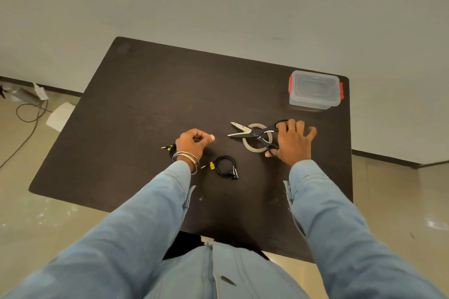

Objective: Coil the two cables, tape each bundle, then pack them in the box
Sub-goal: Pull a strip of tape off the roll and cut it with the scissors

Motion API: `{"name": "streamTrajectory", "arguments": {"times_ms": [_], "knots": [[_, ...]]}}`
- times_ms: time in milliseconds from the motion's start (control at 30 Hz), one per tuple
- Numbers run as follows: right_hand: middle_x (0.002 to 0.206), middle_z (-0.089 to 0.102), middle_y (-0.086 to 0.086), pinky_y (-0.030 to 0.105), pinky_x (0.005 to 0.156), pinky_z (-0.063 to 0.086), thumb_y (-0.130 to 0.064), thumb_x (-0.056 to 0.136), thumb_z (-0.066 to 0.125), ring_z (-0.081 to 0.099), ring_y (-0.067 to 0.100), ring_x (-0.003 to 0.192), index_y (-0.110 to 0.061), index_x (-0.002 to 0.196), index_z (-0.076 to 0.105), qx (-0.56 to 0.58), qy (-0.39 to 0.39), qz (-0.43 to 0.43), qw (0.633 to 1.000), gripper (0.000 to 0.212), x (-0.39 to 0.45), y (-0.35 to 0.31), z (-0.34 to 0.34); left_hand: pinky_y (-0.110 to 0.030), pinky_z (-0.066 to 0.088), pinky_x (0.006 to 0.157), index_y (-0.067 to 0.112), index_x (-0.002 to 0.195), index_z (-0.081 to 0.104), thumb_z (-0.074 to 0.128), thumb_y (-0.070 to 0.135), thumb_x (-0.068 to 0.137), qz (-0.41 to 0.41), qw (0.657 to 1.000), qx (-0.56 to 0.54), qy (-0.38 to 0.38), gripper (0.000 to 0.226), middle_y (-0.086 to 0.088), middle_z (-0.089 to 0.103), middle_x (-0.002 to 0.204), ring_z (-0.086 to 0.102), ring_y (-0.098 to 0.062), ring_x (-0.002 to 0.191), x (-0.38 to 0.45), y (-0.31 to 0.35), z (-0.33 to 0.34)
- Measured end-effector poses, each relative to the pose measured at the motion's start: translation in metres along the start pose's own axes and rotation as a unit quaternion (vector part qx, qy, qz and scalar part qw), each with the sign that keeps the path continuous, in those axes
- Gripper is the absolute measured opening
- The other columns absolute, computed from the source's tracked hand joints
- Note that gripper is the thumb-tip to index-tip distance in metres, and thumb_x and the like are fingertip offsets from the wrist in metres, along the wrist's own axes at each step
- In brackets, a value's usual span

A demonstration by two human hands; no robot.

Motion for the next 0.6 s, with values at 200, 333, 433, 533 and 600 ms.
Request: {"name": "streamTrajectory", "arguments": {"times_ms": [200,333,433,533,600], "knots": [[0.137,0.037,0.011,0.055,0.105,0.024,-0.052,0.068,0.077,0.029,0.033,0.129,-0.022,0.135,0.039,0.124,-0.066,0.042,0.989,0.083,0.007,0.014,0.025,-0.036,0.057,0.077,0.018,0.070,0.069,0.078,0.025,0.074,-0.003,1.000,-0.005,-0.002,0.012,-0.001,0.072,0.077,0.068,-0.022,0.079,0.004,-0.006,-0.010],[0.138,0.036,0.009,0.052,0.104,0.024,-0.054,0.067,0.078,0.027,0.032,0.130,-0.025,0.135,0.039,0.177,-0.075,0.067,0.979,0.084,0.004,0.018,0.035,-0.035,0.057,0.076,0.015,0.073,0.070,0.078,0.025,0.074,-0.004,1.000,0.001,-0.002,0.013,0.000,0.072,0.078,0.068,-0.020,0.076,0.008,-0.010,-0.014],[0.139,0.037,0.008,0.051,0.103,0.025,-0.057,0.066,0.077,0.027,0.031,0.130,-0.027,0.135,0.039,0.196,-0.087,0.071,0.974,0.085,0.004,0.016,0.039,-0.035,0.055,0.083,0.015,0.073,0.068,0.077,0.020,0.074,0.045,0.996,0.049,-0.066,0.010,-0.001,0.072,0.082,0.066,-0.017,0.079,0.009,-0.003,-0.004],[0.139,0.040,0.007,0.050,0.102,0.025,-0.062,0.065,0.075,0.028,0.030,0.130,-0.028,0.135,0.040,0.199,-0.114,0.070,0.971,0.085,0.006,0.015,0.041,-0.040,0.042,0.099,0.016,0.074,0.068,0.075,0.022,0.075,0.197,0.924,0.234,-0.230,0.009,0.002,0.070,0.107,0.059,-0.017,0.097,-0.003,0.017,0.034],[0.139,0.041,0.007,0.051,0.103,0.025,-0.064,0.067,0.072,0.028,0.030,0.130,-0.028,0.135,0.040,0.204,-0.131,0.071,0.968,0.084,0.007,0.015,0.041,-0.041,0.035,0.103,0.020,0.080,0.067,0.071,0.029,0.078,0.255,0.848,0.343,-0.313,0.010,0.008,0.058,0.130,0.048,-0.020,0.116,-0.016,0.024,0.064]]}}
Point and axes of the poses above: each hand's wrist, its own x-axis towards the middle knuckle, its own z-axis out of the palm, y = z × x, the point moved 8 cm from there along x, towards the middle knuckle
